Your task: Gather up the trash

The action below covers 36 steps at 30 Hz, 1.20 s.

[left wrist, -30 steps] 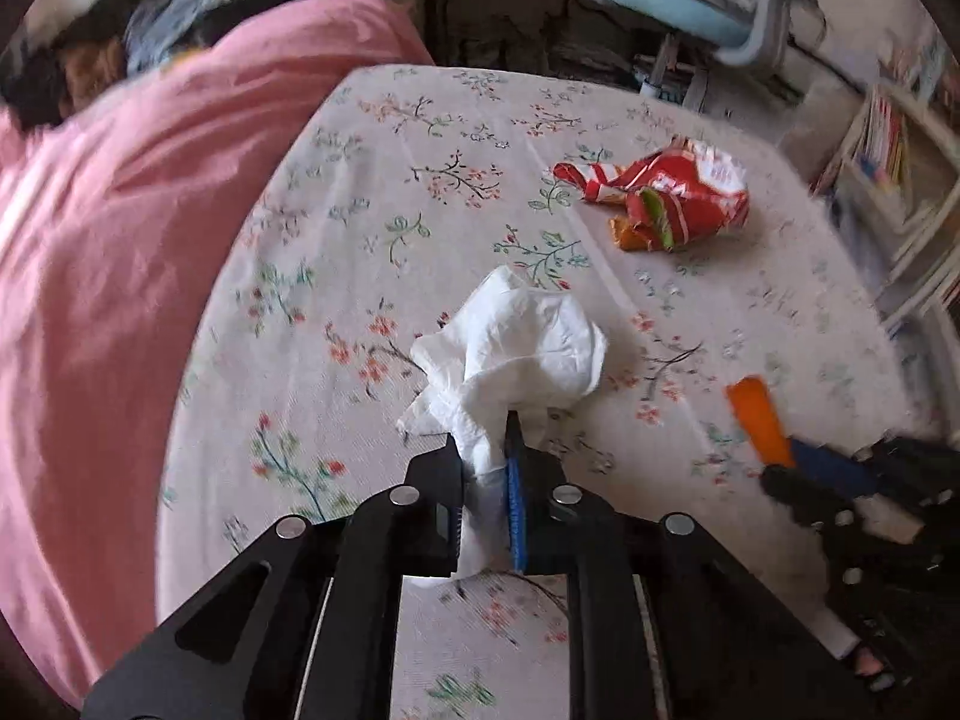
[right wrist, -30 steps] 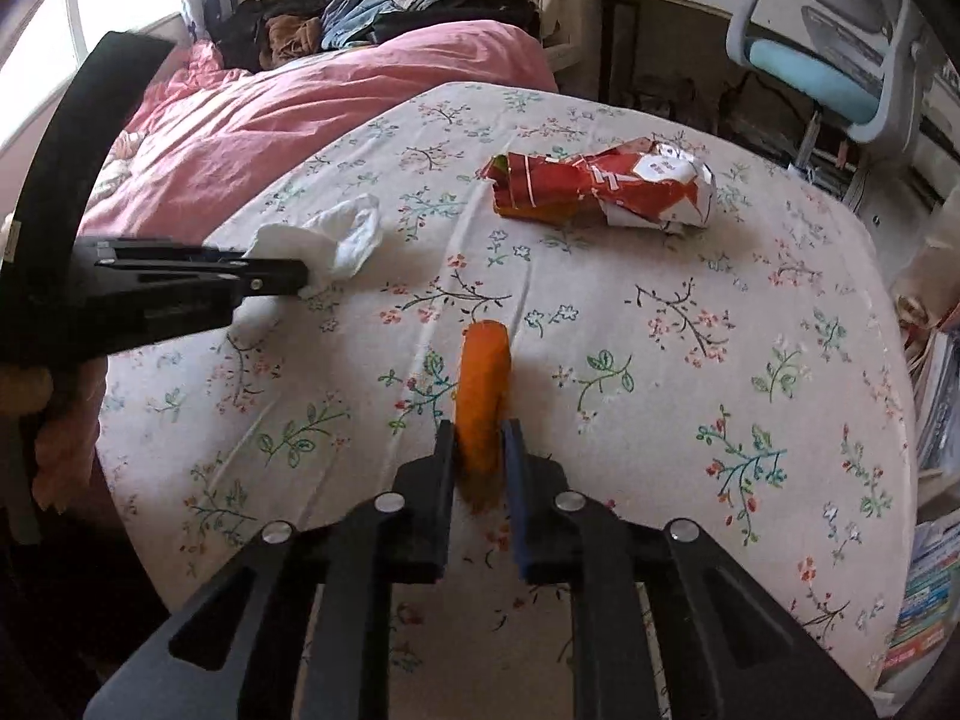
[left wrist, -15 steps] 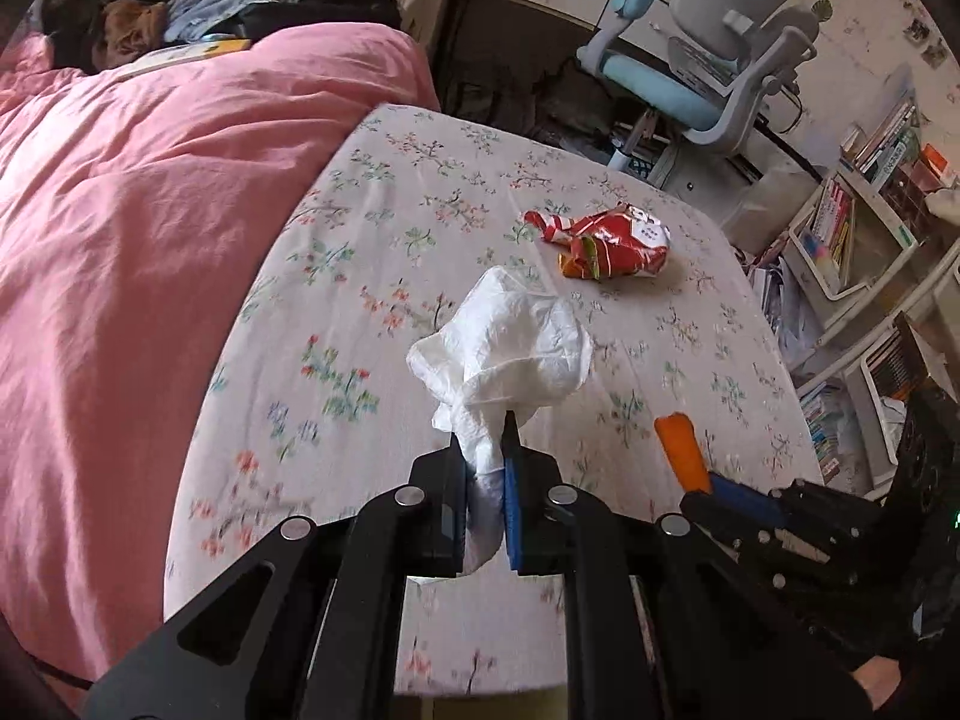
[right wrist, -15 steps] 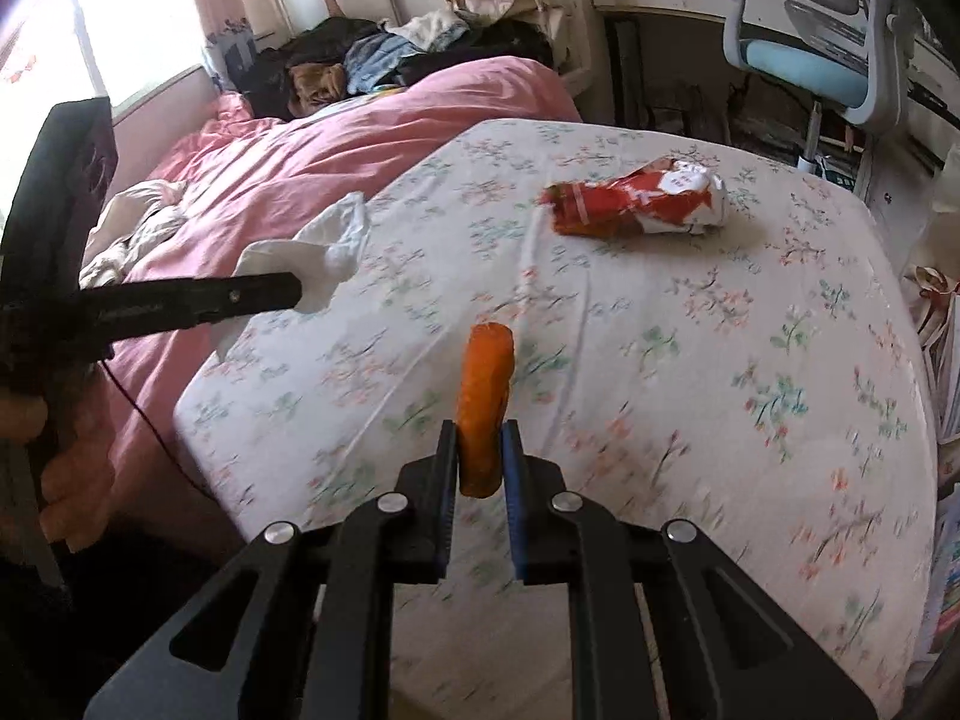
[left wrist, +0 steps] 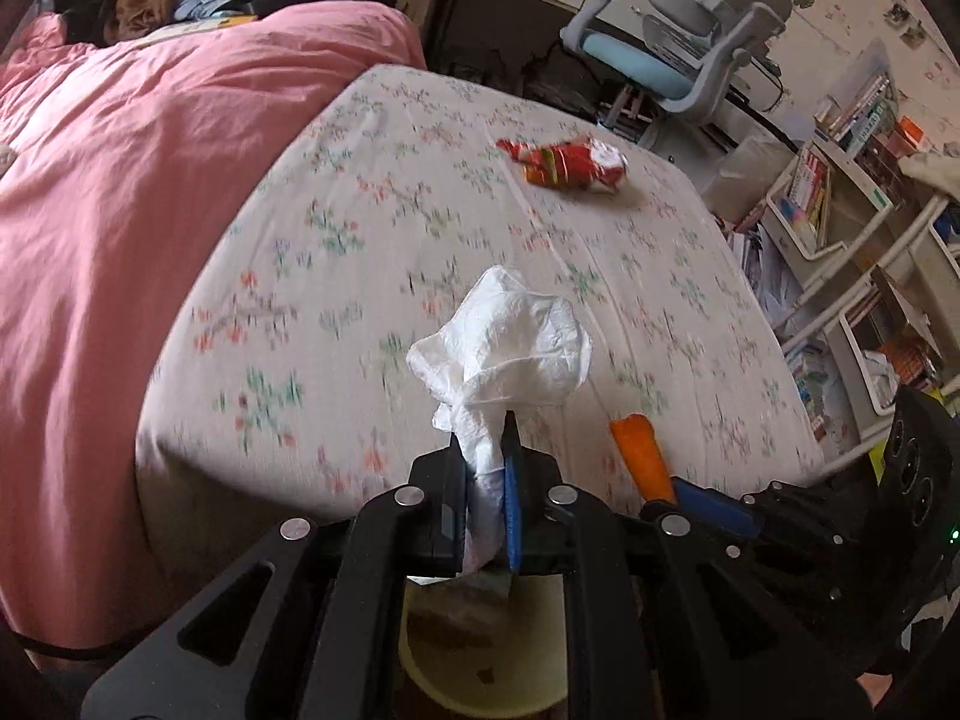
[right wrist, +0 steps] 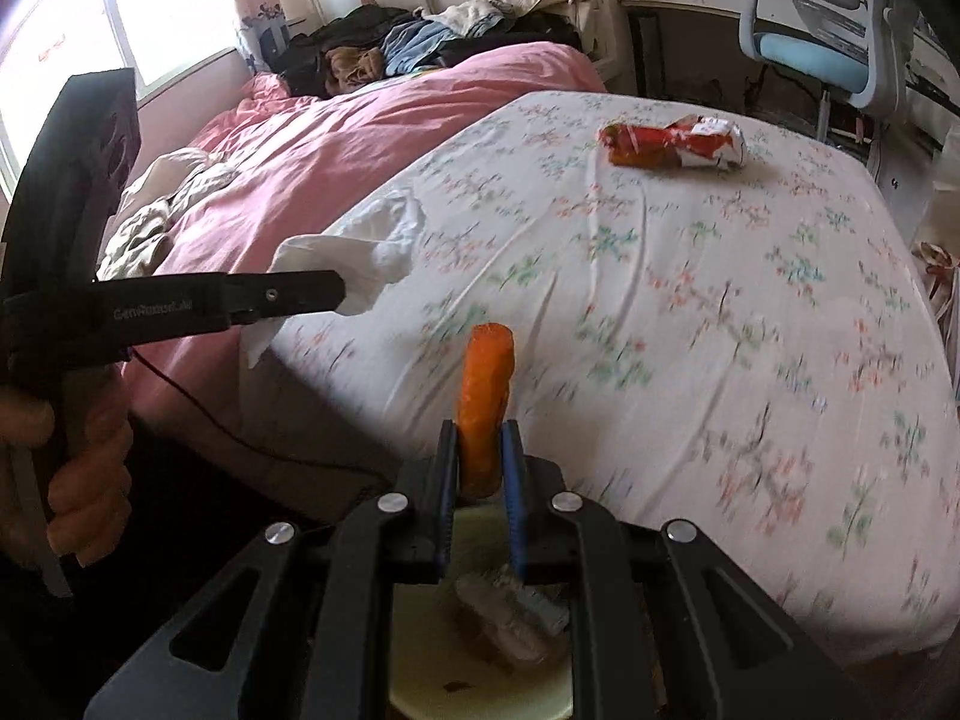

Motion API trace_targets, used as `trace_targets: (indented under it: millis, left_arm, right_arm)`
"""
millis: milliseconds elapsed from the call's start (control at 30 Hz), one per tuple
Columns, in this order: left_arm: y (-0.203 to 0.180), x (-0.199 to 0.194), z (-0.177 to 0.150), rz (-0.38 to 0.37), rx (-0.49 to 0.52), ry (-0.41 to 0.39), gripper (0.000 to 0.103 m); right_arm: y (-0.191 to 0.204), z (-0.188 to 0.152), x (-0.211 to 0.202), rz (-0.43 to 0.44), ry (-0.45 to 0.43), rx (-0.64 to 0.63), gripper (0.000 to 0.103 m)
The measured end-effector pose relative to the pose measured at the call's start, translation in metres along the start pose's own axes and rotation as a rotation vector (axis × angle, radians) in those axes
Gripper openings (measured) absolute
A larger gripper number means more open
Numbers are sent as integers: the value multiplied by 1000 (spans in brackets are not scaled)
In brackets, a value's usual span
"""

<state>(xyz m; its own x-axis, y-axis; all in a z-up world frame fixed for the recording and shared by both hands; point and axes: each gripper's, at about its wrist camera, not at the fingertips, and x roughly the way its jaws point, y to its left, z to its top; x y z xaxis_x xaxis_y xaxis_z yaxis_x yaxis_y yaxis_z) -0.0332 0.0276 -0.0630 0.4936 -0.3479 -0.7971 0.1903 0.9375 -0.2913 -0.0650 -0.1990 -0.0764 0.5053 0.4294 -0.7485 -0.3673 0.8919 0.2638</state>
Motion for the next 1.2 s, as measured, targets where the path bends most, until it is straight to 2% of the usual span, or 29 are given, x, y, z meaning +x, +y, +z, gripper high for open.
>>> trace_targets:
  millis: [200,400,433,467,500,533,567,700,900,1200]
  left_arm:
    - [-11,-5,-39,0,19,53,10]
    - [-12,-6,-70,-9,8,124,10]
    - [-12,-4,-76,-5,2,146,12]
    - [-12,-2,-78,-4,1,163,18]
    - [-12,0,-81,-3,-2,182,27]
    - [-12,1,-82,0,-5,189,32]
    - [-11,1,-82,9,-12,188,40]
    - [-7,-6,-79,7,-45,138,54]
    - [-8,-33,-70,117,-41,-58,79]
    - [2,-48,-58,198,-78,-179,87]
  right_arm:
    - [17,-28,-2,11,51,-17,15]
    - [27,-56,3,3,164,-17,17]
    - [27,-60,4,-12,175,-10,25]
    - [23,-64,3,-30,181,8,32]
    - [20,-66,3,-38,184,28,49]
    - [16,-67,1,-48,181,52,58]
    - [10,-67,1,-68,179,79,59]
    - [-1,-73,5,-103,197,142,68]
    - [-7,-74,10,-136,186,193,78]
    - [-5,-71,11,-140,142,203,82]
